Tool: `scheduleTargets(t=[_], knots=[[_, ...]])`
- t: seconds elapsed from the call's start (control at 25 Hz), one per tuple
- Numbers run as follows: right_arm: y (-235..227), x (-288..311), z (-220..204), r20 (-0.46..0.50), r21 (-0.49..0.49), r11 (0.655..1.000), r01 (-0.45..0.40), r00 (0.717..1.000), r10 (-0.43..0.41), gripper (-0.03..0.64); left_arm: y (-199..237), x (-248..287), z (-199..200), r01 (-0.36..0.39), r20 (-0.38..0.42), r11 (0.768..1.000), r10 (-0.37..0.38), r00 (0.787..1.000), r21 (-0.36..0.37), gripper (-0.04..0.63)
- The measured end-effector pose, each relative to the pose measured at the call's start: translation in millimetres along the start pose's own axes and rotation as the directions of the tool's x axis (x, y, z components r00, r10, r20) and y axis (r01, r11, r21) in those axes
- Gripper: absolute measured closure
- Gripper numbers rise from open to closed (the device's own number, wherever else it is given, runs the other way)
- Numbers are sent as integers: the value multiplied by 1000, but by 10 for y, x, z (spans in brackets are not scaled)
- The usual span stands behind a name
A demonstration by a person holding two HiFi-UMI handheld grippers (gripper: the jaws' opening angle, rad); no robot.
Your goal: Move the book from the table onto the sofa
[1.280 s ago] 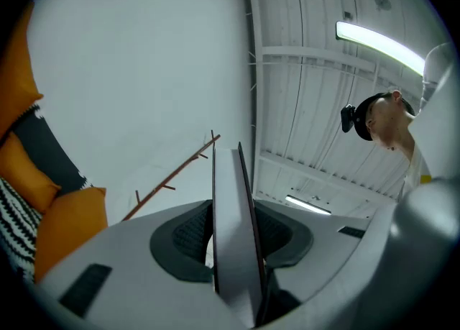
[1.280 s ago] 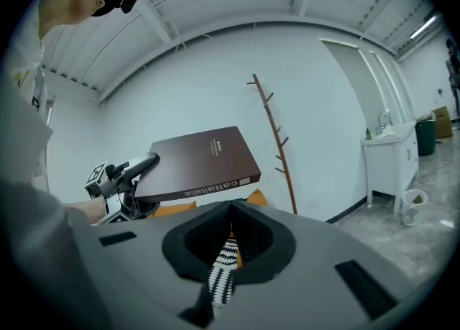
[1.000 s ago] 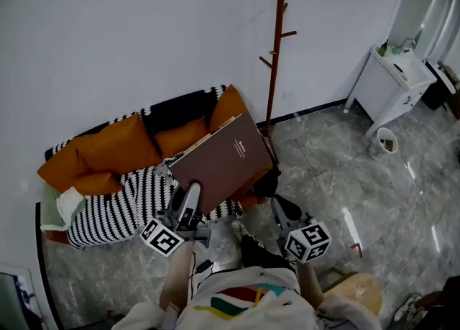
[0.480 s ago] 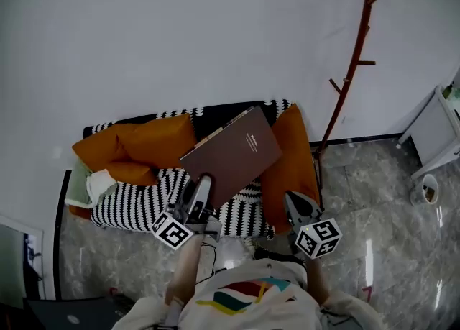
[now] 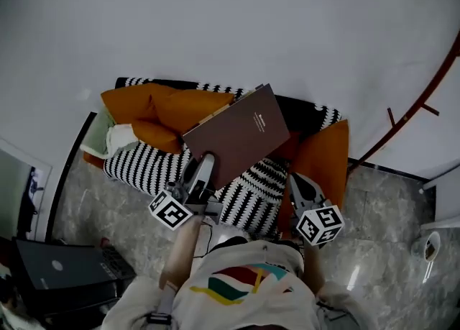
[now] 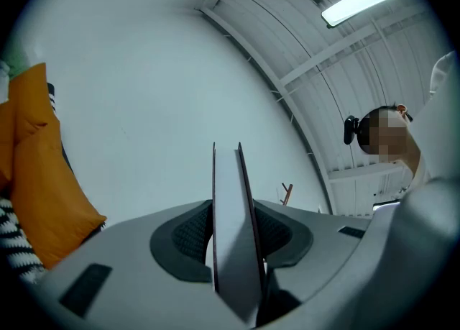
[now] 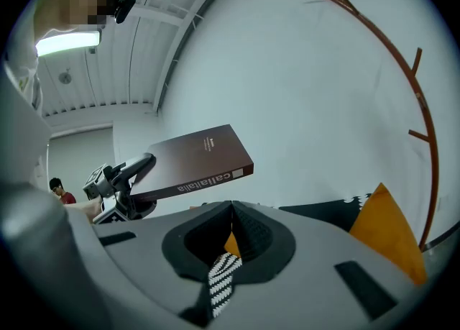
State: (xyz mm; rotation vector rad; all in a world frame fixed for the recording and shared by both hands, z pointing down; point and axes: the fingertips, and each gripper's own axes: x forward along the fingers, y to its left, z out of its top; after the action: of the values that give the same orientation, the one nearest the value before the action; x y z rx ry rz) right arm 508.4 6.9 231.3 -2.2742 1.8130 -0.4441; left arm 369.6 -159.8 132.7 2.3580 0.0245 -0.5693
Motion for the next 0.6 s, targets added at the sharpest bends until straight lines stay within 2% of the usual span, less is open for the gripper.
scheduleTargets(t=[0.08,0.24,0.36,0.6], knots=[[67,9,63,7,4,1000,-21,1000,21,603,-60,-46,89,-22,8,1000,21,1000,20,442],[179,125,64,-59,23,996,-86,995,87,603,-57,-221,260,-119,52,992,117,992,47,442],[276,378,-46,-117,28,993,-114,986,116,603,148,-344,436,-167,80,985,162,984,54,442],[648,1007,-171,-207,-17,981,-192,961,184,603,731,-758,903,-276,174,961,268,948,23,442]])
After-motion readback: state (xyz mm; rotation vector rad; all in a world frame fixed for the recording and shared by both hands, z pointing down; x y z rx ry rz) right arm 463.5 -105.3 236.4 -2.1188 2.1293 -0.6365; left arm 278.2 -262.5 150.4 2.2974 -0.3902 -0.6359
